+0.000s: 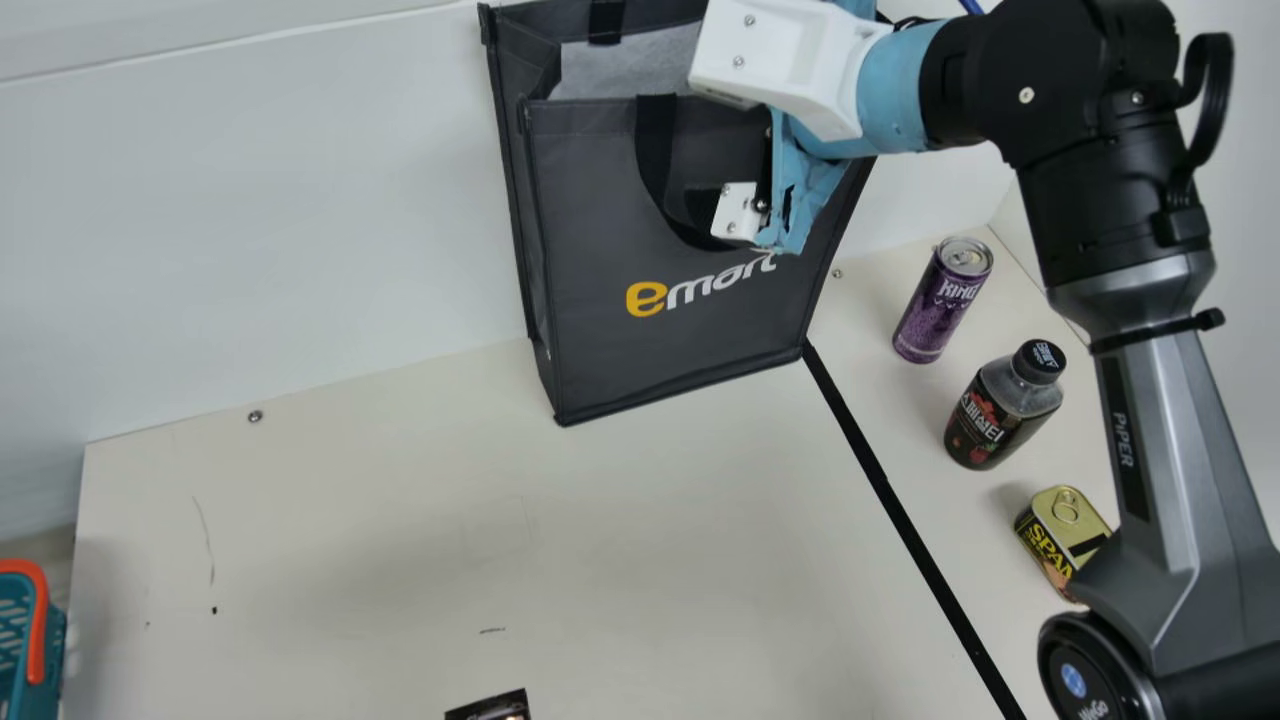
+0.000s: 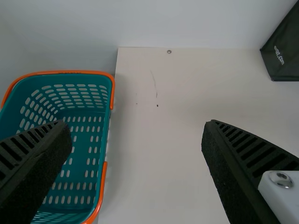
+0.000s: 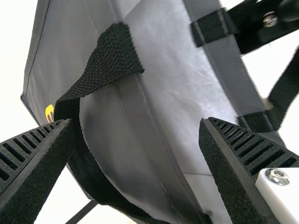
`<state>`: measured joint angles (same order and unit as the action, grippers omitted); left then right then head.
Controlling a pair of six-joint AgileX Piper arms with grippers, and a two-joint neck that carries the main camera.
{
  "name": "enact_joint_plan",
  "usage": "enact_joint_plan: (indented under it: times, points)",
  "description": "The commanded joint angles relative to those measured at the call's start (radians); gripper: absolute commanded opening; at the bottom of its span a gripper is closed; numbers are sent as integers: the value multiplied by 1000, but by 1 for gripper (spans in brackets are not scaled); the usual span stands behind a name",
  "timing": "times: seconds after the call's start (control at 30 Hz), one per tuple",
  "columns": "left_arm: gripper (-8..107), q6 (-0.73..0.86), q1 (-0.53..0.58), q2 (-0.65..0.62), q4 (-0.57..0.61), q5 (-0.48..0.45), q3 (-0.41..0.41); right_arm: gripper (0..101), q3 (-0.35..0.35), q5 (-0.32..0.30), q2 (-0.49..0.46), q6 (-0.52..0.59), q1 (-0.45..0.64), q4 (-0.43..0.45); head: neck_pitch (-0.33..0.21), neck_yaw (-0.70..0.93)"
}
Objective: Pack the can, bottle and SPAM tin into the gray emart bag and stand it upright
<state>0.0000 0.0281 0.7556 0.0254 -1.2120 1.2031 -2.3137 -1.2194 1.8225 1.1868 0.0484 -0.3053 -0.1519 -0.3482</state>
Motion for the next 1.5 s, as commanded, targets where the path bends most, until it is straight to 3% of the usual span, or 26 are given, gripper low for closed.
enact_joint_plan:
  times: [0.0,0.1,0.57,0.93,1.47]
  points:
    - [90,0,0,0,0,0,0,95,8,-1,3,7,0,-6,-23,-1]
    - [90,0,0,0,0,0,0,95,19,-1,9,17,1,-13,-23,-1]
    - [90,0,0,0,0,0,0,1,57,-1,20,69,20,-69,-23,-1]
    - [90,0,0,0,0,0,0,0,47,-1,23,109,29,-93,-23,-1]
    - [90,0,0,0,0,0,0,0,49,-1,-41,94,6,-58,-23,-1]
